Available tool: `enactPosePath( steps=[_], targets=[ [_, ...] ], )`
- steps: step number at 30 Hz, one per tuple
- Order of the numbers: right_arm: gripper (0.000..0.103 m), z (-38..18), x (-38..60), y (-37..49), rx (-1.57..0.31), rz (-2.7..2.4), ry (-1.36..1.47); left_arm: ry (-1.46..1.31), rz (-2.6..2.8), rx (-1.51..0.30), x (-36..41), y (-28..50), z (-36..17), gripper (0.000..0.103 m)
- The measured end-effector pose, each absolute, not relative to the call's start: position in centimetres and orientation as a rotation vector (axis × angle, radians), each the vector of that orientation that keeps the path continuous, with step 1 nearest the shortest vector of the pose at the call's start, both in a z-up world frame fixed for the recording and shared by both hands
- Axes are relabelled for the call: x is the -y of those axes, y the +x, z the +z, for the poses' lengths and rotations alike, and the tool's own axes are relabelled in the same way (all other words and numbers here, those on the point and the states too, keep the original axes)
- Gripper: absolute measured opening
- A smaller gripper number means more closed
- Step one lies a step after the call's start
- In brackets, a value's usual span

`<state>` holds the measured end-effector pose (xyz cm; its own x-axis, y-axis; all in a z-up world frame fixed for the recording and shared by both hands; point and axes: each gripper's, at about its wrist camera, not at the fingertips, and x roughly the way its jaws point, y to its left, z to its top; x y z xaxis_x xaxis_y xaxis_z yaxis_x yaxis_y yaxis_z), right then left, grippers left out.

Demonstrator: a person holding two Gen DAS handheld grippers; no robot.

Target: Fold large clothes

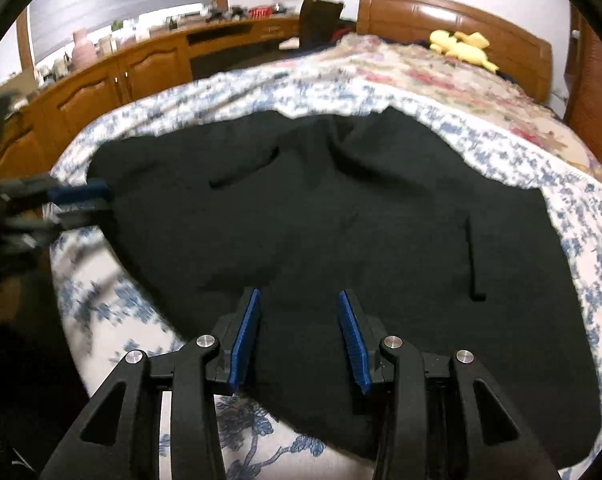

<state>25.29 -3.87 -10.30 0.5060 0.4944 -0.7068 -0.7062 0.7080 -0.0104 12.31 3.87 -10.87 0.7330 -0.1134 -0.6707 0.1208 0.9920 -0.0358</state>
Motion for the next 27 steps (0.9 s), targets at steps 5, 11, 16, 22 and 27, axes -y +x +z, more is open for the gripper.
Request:
enactPosePath(
  steps=[5,11,16,22,27],
  targets=[
    [0.043,-10.7,3.1,26.4,-0.749,0.742,-0.311,-0.02,-0.045,-0.708,-6.4,11.4,-9.9,0.036],
    [0.043,-10.1,3.1,25.2,-0.738,0.736,-0.326,-0.073,0.023,-0.744,-9.2,12.0,-10.4,0.047],
    [0.043,-9.6,3.5,24.2,-0.734,0.728,-0.339,-0.106,0.037,-0.793,-10.2,12.8,-12.5,0.048],
    [0.044,-9.4,3.7,23.7,-0.729,0.729,-0.344,-0.13,0.059,-0.831,-10.9,13.3,-14.4,0.063],
    [0.044,-9.4,3.9,23.6,-0.724,0.731,-0.345,-0.159,0.063,-0.828,-11.4,13.3,-14.6,0.067]
  ],
)
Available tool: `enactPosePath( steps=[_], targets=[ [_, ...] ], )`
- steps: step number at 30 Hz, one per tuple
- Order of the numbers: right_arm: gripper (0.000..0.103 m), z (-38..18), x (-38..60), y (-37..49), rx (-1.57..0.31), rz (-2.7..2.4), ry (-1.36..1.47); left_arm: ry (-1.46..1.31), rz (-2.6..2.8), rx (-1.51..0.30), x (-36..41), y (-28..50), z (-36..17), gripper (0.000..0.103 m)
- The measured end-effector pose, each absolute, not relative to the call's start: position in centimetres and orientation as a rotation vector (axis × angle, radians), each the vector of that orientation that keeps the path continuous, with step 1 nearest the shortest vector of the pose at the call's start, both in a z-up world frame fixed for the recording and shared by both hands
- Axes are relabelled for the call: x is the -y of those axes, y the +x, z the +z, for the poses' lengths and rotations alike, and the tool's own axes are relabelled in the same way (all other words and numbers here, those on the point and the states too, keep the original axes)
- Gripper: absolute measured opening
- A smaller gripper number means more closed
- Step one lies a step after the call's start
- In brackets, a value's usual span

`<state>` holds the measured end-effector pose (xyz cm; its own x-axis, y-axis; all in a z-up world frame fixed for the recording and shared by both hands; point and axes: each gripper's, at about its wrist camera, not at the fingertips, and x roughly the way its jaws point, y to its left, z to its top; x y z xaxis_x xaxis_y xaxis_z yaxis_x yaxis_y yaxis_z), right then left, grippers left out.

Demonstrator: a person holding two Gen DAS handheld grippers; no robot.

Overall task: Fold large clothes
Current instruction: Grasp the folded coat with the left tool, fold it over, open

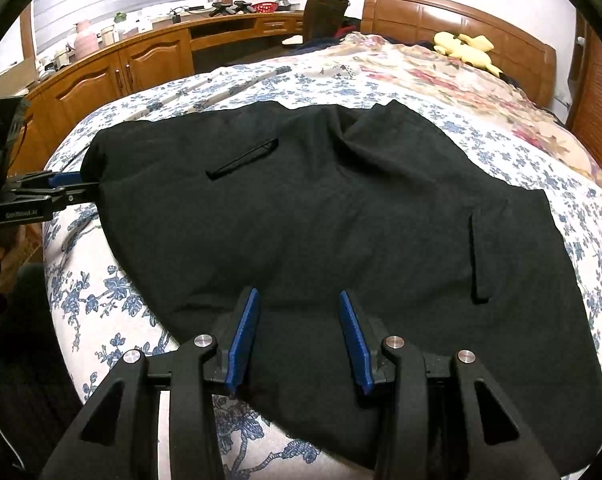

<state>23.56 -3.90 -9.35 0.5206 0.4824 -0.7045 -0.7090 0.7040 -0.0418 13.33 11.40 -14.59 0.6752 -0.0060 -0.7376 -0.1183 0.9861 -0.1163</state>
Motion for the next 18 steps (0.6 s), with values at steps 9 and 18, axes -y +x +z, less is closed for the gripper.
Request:
enactPosePath(
  steps=[9,18],
  targets=[
    [0.045,-9.5,4.3,23.3,-0.712,0.733,-0.35,-0.212,0.043,-0.773,-11.4,13.4,-12.9,0.067],
    [0.045,-9.4,5.0,22.9,-0.703,0.733,-0.346,-0.278,0.019,-0.82,-12.0,14.7,-14.5,0.067]
  ],
)
